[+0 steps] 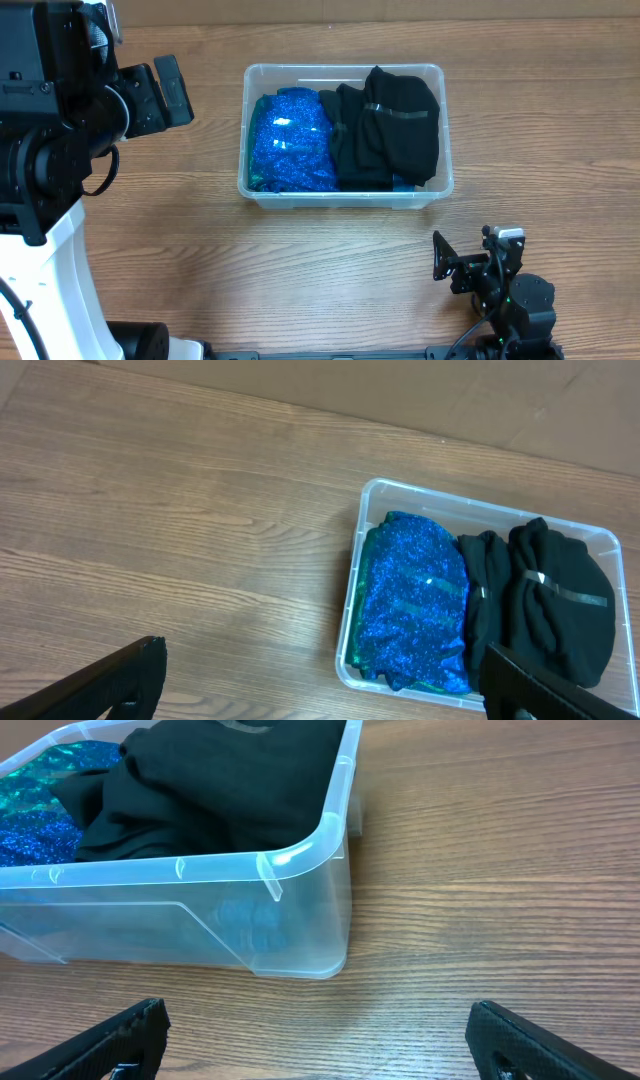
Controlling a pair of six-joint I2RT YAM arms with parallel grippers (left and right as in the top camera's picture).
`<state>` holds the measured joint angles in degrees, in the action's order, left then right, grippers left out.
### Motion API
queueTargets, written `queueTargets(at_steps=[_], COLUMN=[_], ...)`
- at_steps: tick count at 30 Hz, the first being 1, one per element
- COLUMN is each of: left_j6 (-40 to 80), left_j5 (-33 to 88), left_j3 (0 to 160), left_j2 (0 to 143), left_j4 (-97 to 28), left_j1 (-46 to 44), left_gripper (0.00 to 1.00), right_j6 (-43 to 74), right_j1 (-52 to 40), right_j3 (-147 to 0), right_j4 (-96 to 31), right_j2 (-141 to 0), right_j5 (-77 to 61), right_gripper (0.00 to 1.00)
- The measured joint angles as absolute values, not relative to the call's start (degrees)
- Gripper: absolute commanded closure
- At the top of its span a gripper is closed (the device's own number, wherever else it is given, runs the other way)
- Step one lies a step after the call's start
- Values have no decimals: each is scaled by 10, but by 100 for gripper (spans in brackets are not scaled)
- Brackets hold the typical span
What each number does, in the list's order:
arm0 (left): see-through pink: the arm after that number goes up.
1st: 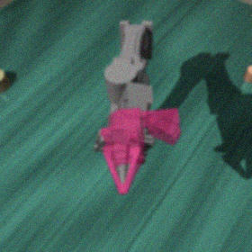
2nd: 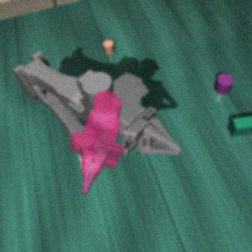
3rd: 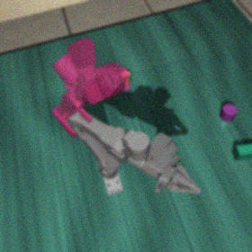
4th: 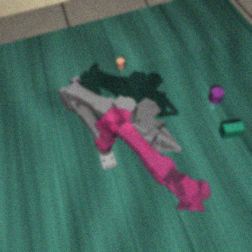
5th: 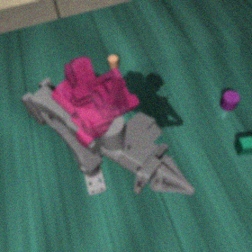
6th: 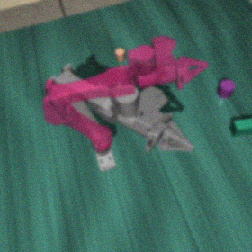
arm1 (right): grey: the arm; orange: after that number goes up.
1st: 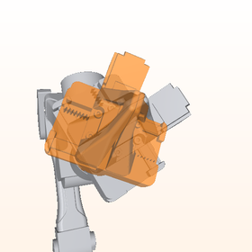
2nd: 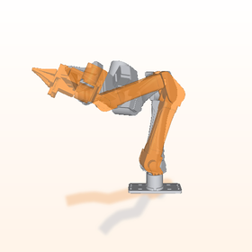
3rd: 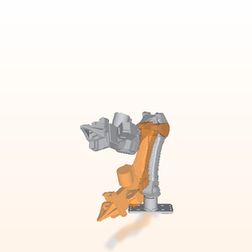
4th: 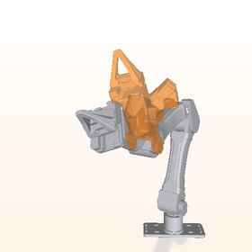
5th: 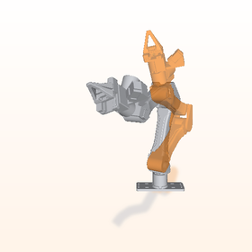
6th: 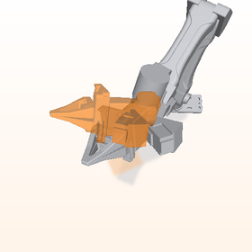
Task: Pack container
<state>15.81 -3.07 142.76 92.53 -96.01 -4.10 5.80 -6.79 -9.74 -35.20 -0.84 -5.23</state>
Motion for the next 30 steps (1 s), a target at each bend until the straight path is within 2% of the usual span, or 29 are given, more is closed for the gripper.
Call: queueTargets(at_steps=[26, 30], left_j6=[154, 120], left_j5=[-36, -43], left_j3=[1428, 1396], left_j2=[925, 907], left_j4=[-960, -849], left_j1=[-41, -41], left_gripper=[0, 0], right_j6=[58, 58], right_j1=[-68, -68], right_j3=[-97, -97], right_j4=[-352, -352], right_j2=[-8, -8], right_j5=[-56, -56], right_gripper=[0, 0])
